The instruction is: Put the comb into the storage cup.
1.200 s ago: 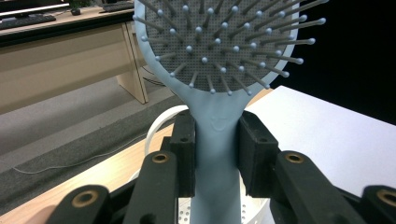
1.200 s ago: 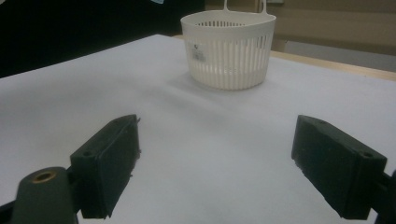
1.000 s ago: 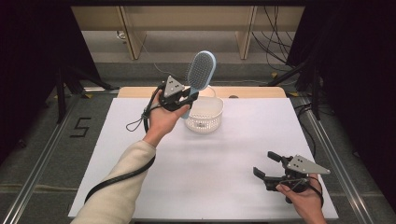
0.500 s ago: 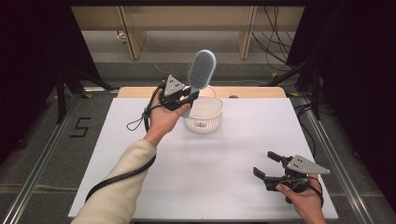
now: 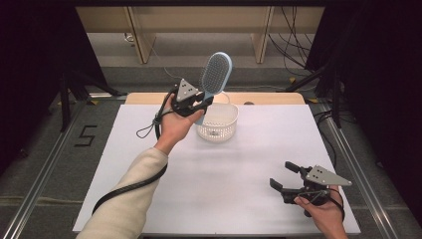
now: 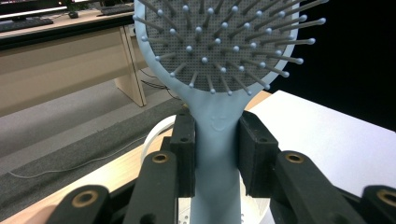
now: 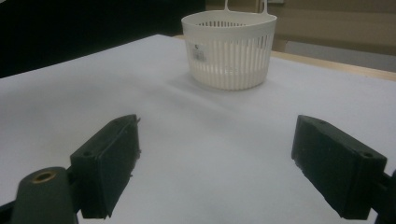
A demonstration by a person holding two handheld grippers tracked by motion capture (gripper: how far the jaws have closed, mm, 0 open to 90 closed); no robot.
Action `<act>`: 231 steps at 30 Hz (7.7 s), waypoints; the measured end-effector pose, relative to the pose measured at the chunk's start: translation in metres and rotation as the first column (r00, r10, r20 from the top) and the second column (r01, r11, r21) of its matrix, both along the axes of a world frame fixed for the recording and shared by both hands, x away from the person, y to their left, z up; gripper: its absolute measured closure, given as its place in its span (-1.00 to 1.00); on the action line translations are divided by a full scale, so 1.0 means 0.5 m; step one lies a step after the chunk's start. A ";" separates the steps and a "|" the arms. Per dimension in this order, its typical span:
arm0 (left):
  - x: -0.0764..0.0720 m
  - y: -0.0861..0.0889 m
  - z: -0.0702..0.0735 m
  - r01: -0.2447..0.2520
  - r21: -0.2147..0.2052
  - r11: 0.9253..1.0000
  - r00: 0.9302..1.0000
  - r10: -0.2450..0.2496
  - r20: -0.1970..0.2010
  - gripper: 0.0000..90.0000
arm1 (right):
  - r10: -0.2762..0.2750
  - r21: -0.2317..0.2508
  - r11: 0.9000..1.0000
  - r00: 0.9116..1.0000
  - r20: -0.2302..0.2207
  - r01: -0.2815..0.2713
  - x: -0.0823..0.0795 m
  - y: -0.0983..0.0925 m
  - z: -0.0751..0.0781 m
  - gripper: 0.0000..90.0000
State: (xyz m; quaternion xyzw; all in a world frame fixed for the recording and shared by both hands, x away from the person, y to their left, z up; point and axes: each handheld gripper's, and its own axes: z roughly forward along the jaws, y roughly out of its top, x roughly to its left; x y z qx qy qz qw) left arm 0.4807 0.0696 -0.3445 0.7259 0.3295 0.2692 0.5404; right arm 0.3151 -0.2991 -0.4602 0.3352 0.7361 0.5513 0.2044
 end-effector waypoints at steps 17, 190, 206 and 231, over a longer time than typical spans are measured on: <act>0.011 -0.013 0.007 -0.002 -0.008 1.000 1.000 0.002 0.005 0.55 | 0.002 0.002 1.000 1.000 0.001 -0.002 0.000 0.000 0.000 -0.65; 0.102 -0.037 -0.077 0.034 0.016 0.999 0.999 -0.034 0.021 0.55 | 0.010 0.009 1.000 1.000 -0.006 -0.010 -0.001 0.000 -0.001 -0.65; 0.107 -0.034 -0.090 0.034 0.027 0.999 0.999 -0.035 0.023 0.55 | 0.011 0.013 1.000 1.000 -0.005 -0.011 0.000 0.001 -0.002 -0.65; 0.112 -0.038 -0.102 0.049 0.036 0.998 0.998 -0.050 0.027 0.55 | 0.012 0.013 1.000 1.000 -0.007 -0.012 -0.001 0.001 -0.002 -0.65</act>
